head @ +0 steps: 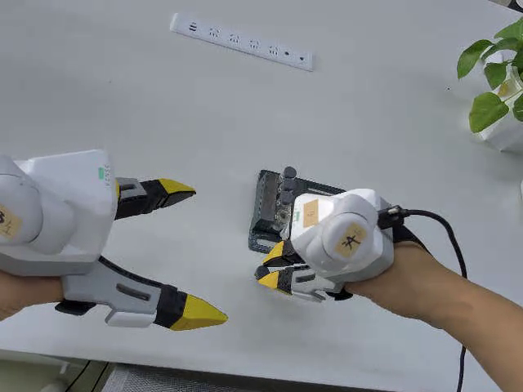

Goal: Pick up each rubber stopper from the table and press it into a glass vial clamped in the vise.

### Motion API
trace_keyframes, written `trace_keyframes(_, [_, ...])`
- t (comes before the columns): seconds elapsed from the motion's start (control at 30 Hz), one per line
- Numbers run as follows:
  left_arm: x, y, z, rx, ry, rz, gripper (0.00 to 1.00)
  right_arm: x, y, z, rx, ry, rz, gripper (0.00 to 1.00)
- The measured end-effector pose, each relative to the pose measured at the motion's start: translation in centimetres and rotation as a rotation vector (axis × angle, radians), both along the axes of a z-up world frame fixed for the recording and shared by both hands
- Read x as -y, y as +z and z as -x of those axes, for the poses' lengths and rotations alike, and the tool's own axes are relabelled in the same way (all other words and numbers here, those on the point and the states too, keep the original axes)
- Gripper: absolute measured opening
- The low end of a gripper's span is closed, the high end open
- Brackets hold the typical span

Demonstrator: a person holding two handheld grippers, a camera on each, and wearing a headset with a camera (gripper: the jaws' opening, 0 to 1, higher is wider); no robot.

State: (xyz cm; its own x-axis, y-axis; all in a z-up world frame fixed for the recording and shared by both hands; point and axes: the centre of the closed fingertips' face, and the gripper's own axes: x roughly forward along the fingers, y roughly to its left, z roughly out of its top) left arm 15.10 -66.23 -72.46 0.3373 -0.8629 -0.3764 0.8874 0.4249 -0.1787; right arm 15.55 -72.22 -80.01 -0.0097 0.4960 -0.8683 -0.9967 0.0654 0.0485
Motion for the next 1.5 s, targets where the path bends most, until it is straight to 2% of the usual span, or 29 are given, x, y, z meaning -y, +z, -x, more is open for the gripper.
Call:
trace_keyframes(0.17, [0.2, 0.2, -0.1, 0.005, -0.008, -0.003, 0.9, 0.2, 1.4, -0.7, -0.012, -0.053, -0.049, 0.07])
trace_keyframes(0.33, [0.5, 0.3, 0.1, 0.005, -0.022, -0.006, 0.9, 0.5, 2.7, -1.1, -0.002, -0.069, -0.067, 0.07])
trace_keyframes(0.57, [0.8, 0.5, -0.1, 0.009, -0.032, -0.003, 0.9, 1.1, 3.8, -1.8, 0.025, -0.068, -0.058, 0.07])
trace_keyframes(0.93, [1.0, 0.4, -0.2, 0.009, -0.038, 0.001, 0.9, 2.2, 5.2, -4.3, 0.063, -0.084, -0.028, 0.07])
trace_keyframes(1.27, [0.9, 0.3, -0.2, 0.008, -0.039, 0.004, 0.89, 2.0, 4.7, -6.8, 0.089, -0.103, 0.009, 0.07])
trace_keyframes(1.5, [1.0, 0.2, -0.3, 0.005, -0.041, 0.008, 0.89, 1.7, 3.9, -7.4, 0.08, -0.099, 0.038, 0.07])
